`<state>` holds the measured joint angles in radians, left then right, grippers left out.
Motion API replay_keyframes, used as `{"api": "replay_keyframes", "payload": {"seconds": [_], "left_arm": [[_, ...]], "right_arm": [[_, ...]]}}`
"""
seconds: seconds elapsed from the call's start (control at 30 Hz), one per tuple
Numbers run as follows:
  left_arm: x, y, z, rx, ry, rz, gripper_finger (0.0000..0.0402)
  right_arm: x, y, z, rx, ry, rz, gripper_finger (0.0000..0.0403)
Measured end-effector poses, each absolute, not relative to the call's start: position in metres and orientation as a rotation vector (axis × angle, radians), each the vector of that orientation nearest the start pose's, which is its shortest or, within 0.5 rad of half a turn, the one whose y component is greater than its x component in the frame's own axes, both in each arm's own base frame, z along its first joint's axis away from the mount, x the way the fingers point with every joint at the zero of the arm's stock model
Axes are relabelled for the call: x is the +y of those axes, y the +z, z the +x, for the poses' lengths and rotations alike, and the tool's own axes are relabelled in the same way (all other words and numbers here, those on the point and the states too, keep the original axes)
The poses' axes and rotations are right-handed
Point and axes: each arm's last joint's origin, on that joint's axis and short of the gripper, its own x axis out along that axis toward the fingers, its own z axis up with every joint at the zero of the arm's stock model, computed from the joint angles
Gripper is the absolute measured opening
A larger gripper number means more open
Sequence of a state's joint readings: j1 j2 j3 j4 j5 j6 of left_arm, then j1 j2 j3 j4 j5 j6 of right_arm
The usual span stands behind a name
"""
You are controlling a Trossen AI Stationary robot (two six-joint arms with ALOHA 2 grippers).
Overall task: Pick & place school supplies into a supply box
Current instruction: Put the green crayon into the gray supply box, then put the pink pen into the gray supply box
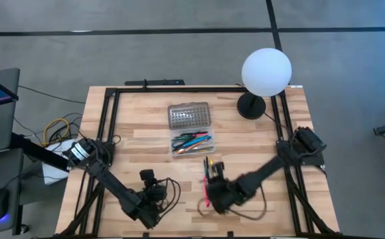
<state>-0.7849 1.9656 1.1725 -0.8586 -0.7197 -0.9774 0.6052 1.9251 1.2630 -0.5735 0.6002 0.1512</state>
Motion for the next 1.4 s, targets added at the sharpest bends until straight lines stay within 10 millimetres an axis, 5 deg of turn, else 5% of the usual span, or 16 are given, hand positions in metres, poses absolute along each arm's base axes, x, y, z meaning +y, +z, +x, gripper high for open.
{"api": "replay_keyframes", "payload": {"seconds": [0.37, 0.53, 0.73, 1.0, 1.2, 1.4], "left_arm": [[-0.241, 0.126, 0.223, 0.983, 0.469, 0.211, 0.0135], [-0.250, 0.126, 0.213, 0.967, 0.453, 0.192, 0.0135], [-0.255, 0.126, 0.207, 0.942, 0.448, 0.180, 0.0135], [-0.256, 0.126, 0.207, 0.929, 0.456, 0.166, 0.0135], [-0.254, 0.127, 0.209, 0.899, 0.458, 0.196, 0.0135], [-0.251, 0.127, 0.220, 0.863, 0.442, 0.252, 0.0135]], "right_arm": [[0.085, 0.181, 0.379, 1.034, -0.230, -0.545, 0.0005], [0.043, 0.183, 0.391, 1.041, -0.211, -0.389, 0.0009], [0.017, 0.182, 0.394, 1.055, -0.213, -0.269, 0.0053], [0.017, 0.184, 0.393, 1.045, -0.266, -0.253, 0.0141], [0.058, 0.207, 0.380, 0.979, -0.271, -0.371, 0.0161], [0.112, 0.235, 0.346, 0.955, -0.173, -0.371, 0.0151]]}}
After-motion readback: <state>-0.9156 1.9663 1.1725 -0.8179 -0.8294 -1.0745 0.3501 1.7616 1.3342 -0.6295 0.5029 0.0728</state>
